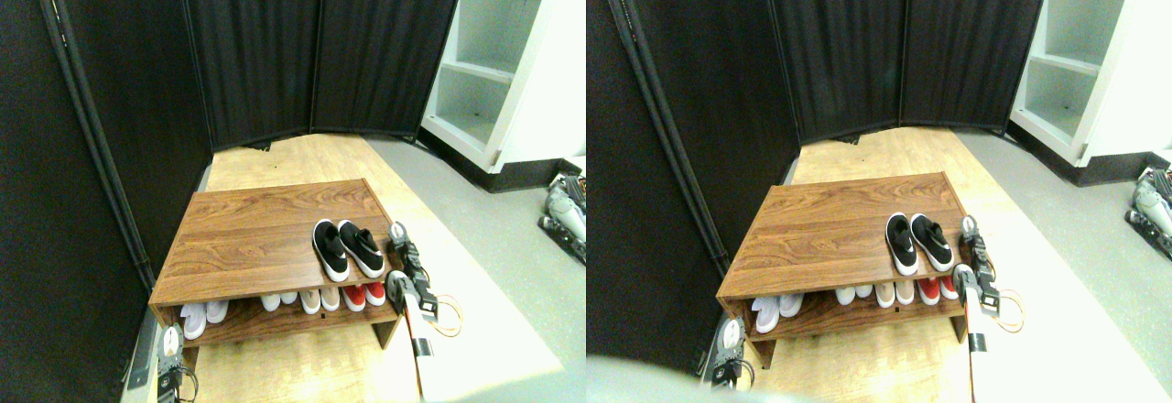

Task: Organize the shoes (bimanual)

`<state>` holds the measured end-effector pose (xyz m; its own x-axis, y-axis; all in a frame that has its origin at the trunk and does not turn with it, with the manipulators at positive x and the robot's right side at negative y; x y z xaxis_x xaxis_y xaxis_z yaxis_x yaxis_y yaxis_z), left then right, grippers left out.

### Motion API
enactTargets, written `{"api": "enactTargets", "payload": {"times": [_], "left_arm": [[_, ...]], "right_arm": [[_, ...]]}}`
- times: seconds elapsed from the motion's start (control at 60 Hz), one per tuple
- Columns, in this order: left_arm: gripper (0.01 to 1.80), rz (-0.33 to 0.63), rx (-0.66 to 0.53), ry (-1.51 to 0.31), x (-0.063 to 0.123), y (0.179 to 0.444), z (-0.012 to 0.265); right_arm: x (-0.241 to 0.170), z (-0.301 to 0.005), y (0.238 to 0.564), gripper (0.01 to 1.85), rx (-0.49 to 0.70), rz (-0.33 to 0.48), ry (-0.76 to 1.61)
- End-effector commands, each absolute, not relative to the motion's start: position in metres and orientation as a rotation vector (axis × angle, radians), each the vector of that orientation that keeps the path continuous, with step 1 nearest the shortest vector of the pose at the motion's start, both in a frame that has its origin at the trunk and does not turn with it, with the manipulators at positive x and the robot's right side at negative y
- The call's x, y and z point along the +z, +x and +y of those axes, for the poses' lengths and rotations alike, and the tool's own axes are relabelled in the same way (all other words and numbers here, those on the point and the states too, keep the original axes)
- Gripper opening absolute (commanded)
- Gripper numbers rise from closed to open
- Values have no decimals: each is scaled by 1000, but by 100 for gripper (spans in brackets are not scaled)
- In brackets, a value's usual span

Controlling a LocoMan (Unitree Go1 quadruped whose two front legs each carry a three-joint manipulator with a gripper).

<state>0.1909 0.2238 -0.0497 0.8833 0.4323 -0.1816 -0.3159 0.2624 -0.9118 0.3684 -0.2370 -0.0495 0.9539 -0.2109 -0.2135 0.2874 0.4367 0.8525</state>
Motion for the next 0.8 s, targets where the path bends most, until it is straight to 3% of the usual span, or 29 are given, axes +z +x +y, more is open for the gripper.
{"api": "enactTargets", "payload": {"times": [0.017, 0.183, 0.4, 0.8], "left_arm": [[1, -149, 489, -1210, -46, 190, 223], [1, -161, 489, -1176, -48, 188, 224], [1, -171, 510, -1173, -50, 188, 223], [1, -170, 499, -1173, -49, 191, 221]], "right_arm": [[-58, -223, 368, 1, -276, 108, 1096], [-58, -198, 365, 1, -192, 161, 1121], [-57, -174, 357, 1, -170, 182, 1148], [-65, -178, 352, 1, -194, 178, 1138]]}}
